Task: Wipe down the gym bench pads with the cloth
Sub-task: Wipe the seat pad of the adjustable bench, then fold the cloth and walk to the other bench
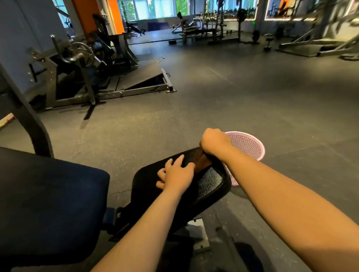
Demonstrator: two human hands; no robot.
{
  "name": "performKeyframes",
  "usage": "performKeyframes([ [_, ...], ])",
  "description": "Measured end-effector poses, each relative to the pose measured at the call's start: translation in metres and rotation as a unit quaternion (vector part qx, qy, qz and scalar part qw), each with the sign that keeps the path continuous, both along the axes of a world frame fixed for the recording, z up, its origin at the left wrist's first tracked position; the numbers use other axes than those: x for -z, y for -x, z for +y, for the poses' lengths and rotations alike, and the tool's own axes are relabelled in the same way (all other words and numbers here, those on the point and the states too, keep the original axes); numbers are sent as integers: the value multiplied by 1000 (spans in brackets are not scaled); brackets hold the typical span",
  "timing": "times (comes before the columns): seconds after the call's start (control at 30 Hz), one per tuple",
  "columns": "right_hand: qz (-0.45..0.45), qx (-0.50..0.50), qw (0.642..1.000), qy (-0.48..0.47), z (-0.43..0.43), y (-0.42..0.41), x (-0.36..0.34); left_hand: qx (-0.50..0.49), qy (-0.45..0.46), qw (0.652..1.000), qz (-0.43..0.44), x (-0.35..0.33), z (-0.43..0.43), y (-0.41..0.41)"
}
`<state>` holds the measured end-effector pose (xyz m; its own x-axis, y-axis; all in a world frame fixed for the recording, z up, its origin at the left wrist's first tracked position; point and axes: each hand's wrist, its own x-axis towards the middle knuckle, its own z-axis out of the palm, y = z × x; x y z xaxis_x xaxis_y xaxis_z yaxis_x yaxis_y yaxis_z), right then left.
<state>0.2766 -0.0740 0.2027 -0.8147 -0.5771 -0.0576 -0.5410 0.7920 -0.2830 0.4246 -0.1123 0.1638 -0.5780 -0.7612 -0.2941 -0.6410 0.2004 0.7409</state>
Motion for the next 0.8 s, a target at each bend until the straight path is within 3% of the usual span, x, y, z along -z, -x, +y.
performKeyframes([
  [0.17,-9,88,992,88,60,4,14,42,44,998,30,-15,25,32],
  [0.23,-68,113,968,213,71,8,28,94,85,991,32,-21,39,54],
  [0.3,-159,160,901,370,79,16,46,144,153,978,17,-20,54,75],
  [0.37,-257,213,798,502,81,31,68,194,257,946,-31,-17,61,99],
  [0.47,-322,315,671,589,107,41,84,274,362,884,-114,-5,77,128],
  [0.53,-320,352,624,620,137,45,87,320,349,870,-140,6,92,152],
  [0.6,-260,394,638,608,182,49,94,362,272,882,-128,30,118,172],
  [0.7,-204,438,711,511,232,51,113,390,149,907,-59,65,157,180],
  [0.8,-209,505,678,491,285,48,123,409,78,908,-52,88,215,176],
])
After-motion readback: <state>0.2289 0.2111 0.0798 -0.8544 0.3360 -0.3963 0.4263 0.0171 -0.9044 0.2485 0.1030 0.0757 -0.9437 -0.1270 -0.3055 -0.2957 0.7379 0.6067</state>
